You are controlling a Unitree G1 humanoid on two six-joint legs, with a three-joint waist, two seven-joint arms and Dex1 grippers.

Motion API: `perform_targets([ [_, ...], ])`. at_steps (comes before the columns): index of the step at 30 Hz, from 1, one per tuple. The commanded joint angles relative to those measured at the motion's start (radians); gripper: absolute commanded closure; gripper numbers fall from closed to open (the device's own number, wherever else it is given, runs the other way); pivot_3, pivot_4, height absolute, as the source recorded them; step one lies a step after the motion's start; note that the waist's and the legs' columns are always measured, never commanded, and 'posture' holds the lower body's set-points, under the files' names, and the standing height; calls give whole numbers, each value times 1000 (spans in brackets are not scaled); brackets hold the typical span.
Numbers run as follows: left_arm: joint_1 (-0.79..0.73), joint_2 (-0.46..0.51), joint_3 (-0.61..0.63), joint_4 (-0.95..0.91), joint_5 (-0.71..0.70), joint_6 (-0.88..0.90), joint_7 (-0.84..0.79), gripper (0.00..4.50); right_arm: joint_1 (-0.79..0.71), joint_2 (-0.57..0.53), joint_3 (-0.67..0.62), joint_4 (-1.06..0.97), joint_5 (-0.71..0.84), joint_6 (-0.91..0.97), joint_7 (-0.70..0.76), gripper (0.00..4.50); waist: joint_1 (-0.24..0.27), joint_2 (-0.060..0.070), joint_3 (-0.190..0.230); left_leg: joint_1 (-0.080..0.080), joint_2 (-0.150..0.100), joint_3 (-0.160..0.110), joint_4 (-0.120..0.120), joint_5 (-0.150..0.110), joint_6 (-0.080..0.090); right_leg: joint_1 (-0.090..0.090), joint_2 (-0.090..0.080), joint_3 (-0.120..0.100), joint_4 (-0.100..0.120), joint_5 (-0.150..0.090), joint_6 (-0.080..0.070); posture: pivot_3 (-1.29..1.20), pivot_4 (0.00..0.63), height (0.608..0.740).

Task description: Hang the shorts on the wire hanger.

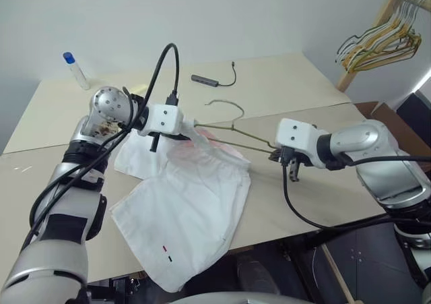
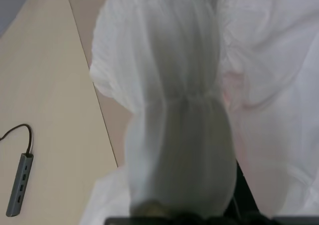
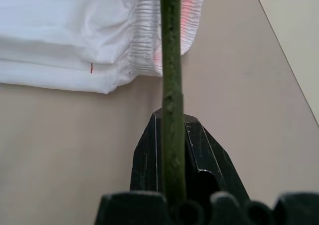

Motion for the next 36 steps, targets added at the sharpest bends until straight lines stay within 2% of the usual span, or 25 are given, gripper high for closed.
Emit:
perform_targets([
  [1, 9, 6, 47, -58, -38, 43, 19, 4486, -5, 1, -52, -24, 18, -60, -8, 4230, 0, 0, 0, 0, 0, 0, 0, 0, 0, 0, 0, 0, 0, 0, 0, -168, 0, 740],
  [4, 35, 18, 72, -96, -57, 83, 27, 4500, 23, -8, -82, -12, 14, -79, -32, 3355, 0, 0, 0, 0, 0, -1, 0, 0, 0, 0, 0, 0, 0, 0, 0, -165, 0, 740],
  [6, 58, 29, 90, -125, -67, 118, 33, 4500, 44, -9, -153, 9, 38, -59, -54, 2704, 1, 0, 0, 0, 0, -1, 0, 0, 0, 0, -1, 0, 1, 0, 0, -163, 0, 740],
  [10, 141, 62, 126, -220, -91, 191, 56, 4500, 103, 45, -405, 26, 158, 22, -117, 1251, 2, 0, 0, 1, -1, -2, 0, 0, 0, 0, -1, 0, 1, 0, 0, -159, 0, 740],
  [13, 187, 65, 169, -287, -121, 279, 107, 4500, 198, 83, -529, -13, 215, 37, -161, 184, 11, 0, 0, 1, 0, -3, 0, 0, 0, 1, -1, -1, 2, 0, 0, -156, 0, 740],
  [14, 199, 65, 182, -306, -129, 305, 122, 4500, 225, 101, -563, -25, 243, 58, -173, 41, 14, 0, 0, 1, 0, -3, 0, 0, 0, 1, -1, -1, 2, 0, 0, -157, 0, 740],
  [17, 232, 70, 205, -361, -145, 368, 154, 4500, 320, 168, -648, -52, 370, 102, -151, 41, 18, -1, 0, 1, 0, -3, 1, 0, 0, 2, -1, -1, 2, 0, 0, -157, 0, 740],
  [19, 256, 80, 209, -396, -150, 391, 158, 4500, 372, 217, -639, -54, 406, 104, -172, 41, 17, -1, 0, 2, 0, -3, 1, 0, 0, 3, -1, -1, 2, 0, 0, -154, 0, 740],
  [24, 289, 93, 213, -445, -155, 423, 171, 4500, 393, 342, -469, 8, 374, 51, -262, 41, 11, 0, -1, 4, 0, -2, 0, 0, 0, 3, 0, 0, 3, 0, 0, -145, 0, 740],
  [27, 305, 97, 214, -476, -159, 440, 176, 4500, 316, 456, -364, 116, 360, 47, -312, 41, 5, 0, -1, 5, 1, -2, 0, 0, 0, 3, 1, 1, 3, 0, -1, -136, 0, 740],
  [32, 312, 102, 220, -499, -161, 460, 183, 4500, 201, 549, -242, 286, 334, 55, -329, 41, 10, 0, -1, 4, -1, -3, 0, 0, 0, 2, 0, 0, 3, 1, -1, -124, 0, 740],
  [35, 315, 105, 219, -508, -161, 466, 184, 4500, 158, 584, -228, 375, 319, 22, -348, 589, 17, 0, -1, 3, -1, -4, 0, 0, 0, 2, -1, -1, 3, 1, -1, -115, 0, 740],
  [36, 316, 107, 219, -511, -162, 468, 185, 4500, 150, 591, -236, 383, 330, 22, -344, 926, 20, 0, -1, 3, -2, -4, 0, 1, -1, 2, -2, -1, 3, 1, -1, -109, 0, 740],
])
